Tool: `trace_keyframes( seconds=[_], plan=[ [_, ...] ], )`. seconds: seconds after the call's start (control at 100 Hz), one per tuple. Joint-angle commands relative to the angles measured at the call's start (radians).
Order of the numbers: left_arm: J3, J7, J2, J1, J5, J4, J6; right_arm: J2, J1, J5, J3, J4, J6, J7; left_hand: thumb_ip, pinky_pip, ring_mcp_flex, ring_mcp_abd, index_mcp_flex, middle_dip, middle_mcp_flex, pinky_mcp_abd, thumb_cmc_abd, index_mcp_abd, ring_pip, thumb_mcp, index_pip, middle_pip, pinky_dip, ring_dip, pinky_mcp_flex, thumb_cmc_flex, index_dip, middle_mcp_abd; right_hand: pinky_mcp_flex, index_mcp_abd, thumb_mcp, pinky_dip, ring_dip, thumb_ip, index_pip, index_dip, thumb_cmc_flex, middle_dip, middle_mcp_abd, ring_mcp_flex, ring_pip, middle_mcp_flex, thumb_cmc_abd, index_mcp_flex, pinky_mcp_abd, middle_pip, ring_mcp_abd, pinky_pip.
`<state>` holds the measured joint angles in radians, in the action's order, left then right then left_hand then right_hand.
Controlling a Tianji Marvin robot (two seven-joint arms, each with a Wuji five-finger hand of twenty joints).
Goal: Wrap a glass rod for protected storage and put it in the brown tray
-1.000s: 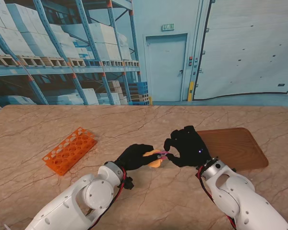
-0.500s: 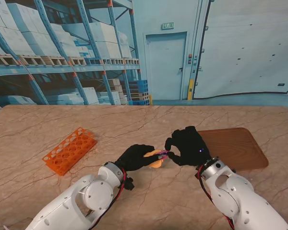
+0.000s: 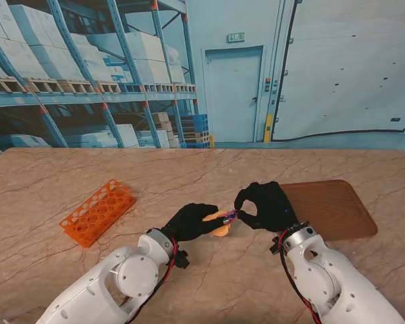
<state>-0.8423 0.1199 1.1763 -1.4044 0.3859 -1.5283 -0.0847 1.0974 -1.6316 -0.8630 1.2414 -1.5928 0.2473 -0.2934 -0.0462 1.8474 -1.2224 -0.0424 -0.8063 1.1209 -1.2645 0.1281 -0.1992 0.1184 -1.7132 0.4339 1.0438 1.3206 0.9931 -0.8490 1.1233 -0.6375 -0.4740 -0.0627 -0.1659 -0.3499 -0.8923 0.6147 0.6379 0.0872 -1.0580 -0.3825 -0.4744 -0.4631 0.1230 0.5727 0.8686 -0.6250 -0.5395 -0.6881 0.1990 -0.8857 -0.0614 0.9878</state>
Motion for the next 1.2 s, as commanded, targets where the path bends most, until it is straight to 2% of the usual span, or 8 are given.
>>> trace_keyframes(
  seconds=[0.0, 0.2, 0.37, 0.48, 0.65, 0.84, 1.0, 1.19],
  plan=[
    [0.0, -0.004, 0.002, -0.009, -0.007, -0.011, -0.001, 0.01, -0.005, 0.01, 0.001, -0.002, -0.002, 0.019, 0.039, 0.247, -0.048, 0.002, -0.021, -0.003, -0.077, -0.01, 0.043, 0.016, -0.147, 0.057, 0.032, 0.086, 0.005, 0.001, -0.009, -0.017, -0.002, -0.071, 0.007, 0.003, 0.007, -0.003, 0.008, 0.039, 0.01, 0.008, -0.032, -0.012, 0.007, 0.017, -0.013, -0.015, 0.006, -0.018, 0.013, 0.013, 0.003, -0.02],
    [-0.001, -0.007, 0.004, -0.013, -0.023, -0.019, 0.012, 0.014, -0.005, 0.165, 0.005, -0.019, -0.016, 0.143, 0.04, 0.247, -0.048, 0.002, -0.014, -0.004, -0.077, -0.018, 0.039, 0.013, -0.147, 0.07, 0.027, 0.078, 0.019, 0.002, -0.008, -0.001, 0.001, -0.069, 0.025, 0.036, -0.009, 0.003, 0.009, 0.042, 0.045, 0.023, 0.024, -0.007, 0.014, 0.004, -0.037, -0.017, -0.046, -0.005, 0.023, 0.038, -0.006, -0.061],
    [-0.004, -0.01, 0.005, -0.016, -0.033, -0.024, 0.019, 0.014, -0.008, 0.28, 0.008, -0.035, -0.053, 0.226, 0.045, 0.247, -0.048, 0.002, -0.001, -0.003, -0.077, -0.025, 0.046, 0.015, -0.147, 0.084, 0.014, 0.066, 0.029, 0.002, -0.007, 0.02, 0.007, -0.066, 0.03, 0.056, -0.02, 0.013, 0.014, 0.039, 0.066, 0.028, 0.009, -0.007, 0.018, -0.005, -0.048, -0.016, -0.055, -0.009, 0.027, 0.053, -0.012, -0.088],
    [-0.006, -0.014, 0.004, -0.015, -0.037, -0.025, 0.02, 0.013, -0.008, 0.362, 0.01, -0.045, -0.079, 0.286, 0.093, 0.247, -0.048, 0.002, 0.004, 0.005, -0.076, -0.033, 0.049, 0.011, -0.147, 0.116, 0.006, 0.055, 0.031, 0.002, -0.007, 0.063, 0.005, -0.065, 0.029, 0.062, -0.039, 0.025, 0.016, 0.034, 0.077, 0.031, -0.028, -0.007, 0.02, -0.004, -0.058, -0.023, -0.056, -0.022, 0.029, 0.064, -0.015, -0.104],
    [-0.013, -0.014, 0.003, -0.02, -0.034, -0.03, 0.017, 0.009, -0.009, 0.501, 0.012, -0.06, -0.128, 0.376, 0.197, 0.247, -0.048, 0.002, 0.021, 0.019, -0.07, -0.034, 0.008, 0.0, -0.147, 0.229, 0.013, 0.042, 0.027, 0.002, -0.007, 0.129, 0.029, -0.059, 0.028, 0.101, -0.079, 0.043, 0.016, 0.015, 0.068, 0.044, -0.105, -0.004, 0.024, -0.005, -0.078, -0.041, -0.052, -0.094, 0.031, 0.084, -0.023, -0.129],
    [-0.019, -0.008, 0.004, -0.025, -0.039, -0.035, 0.012, 0.018, -0.003, 0.608, 0.001, -0.057, -0.181, 0.396, 0.249, 0.247, -0.048, 0.002, 0.034, 0.027, -0.064, -0.034, -0.035, -0.013, -0.147, 0.303, 0.028, 0.037, 0.02, 0.002, -0.007, 0.152, 0.043, -0.058, 0.017, 0.122, -0.139, 0.061, 0.025, -0.021, 0.033, 0.021, -0.121, -0.014, 0.028, 0.011, -0.071, -0.07, -0.079, -0.149, 0.035, 0.079, -0.03, -0.141],
    [-0.022, -0.003, 0.008, -0.031, -0.056, -0.042, 0.017, 0.026, 0.004, 0.677, -0.012, -0.056, -0.219, 0.399, 0.255, 0.247, -0.048, 0.002, 0.041, 0.028, -0.064, -0.035, -0.042, -0.011, -0.147, 0.311, 0.033, 0.036, 0.018, 0.002, -0.007, 0.154, 0.045, -0.058, 0.006, 0.126, -0.188, 0.074, 0.035, -0.054, 0.018, -0.015, -0.114, -0.026, 0.032, 0.018, -0.056, -0.08, -0.107, -0.159, 0.037, 0.061, -0.034, -0.149],
    [-0.021, 0.003, 0.011, -0.034, -0.068, -0.046, 0.027, 0.03, 0.012, 0.735, -0.025, -0.054, -0.256, 0.415, 0.238, 0.247, -0.048, 0.002, 0.045, 0.031, -0.061, -0.034, -0.04, -0.007, -0.146, 0.289, 0.039, 0.035, 0.014, 0.002, -0.007, 0.134, 0.046, -0.06, 0.002, 0.14, -0.233, 0.082, 0.037, -0.081, 0.011, -0.023, -0.114, -0.034, 0.024, 0.025, -0.05, -0.087, -0.177, -0.173, 0.038, 0.045, -0.029, -0.154]
  ],
)
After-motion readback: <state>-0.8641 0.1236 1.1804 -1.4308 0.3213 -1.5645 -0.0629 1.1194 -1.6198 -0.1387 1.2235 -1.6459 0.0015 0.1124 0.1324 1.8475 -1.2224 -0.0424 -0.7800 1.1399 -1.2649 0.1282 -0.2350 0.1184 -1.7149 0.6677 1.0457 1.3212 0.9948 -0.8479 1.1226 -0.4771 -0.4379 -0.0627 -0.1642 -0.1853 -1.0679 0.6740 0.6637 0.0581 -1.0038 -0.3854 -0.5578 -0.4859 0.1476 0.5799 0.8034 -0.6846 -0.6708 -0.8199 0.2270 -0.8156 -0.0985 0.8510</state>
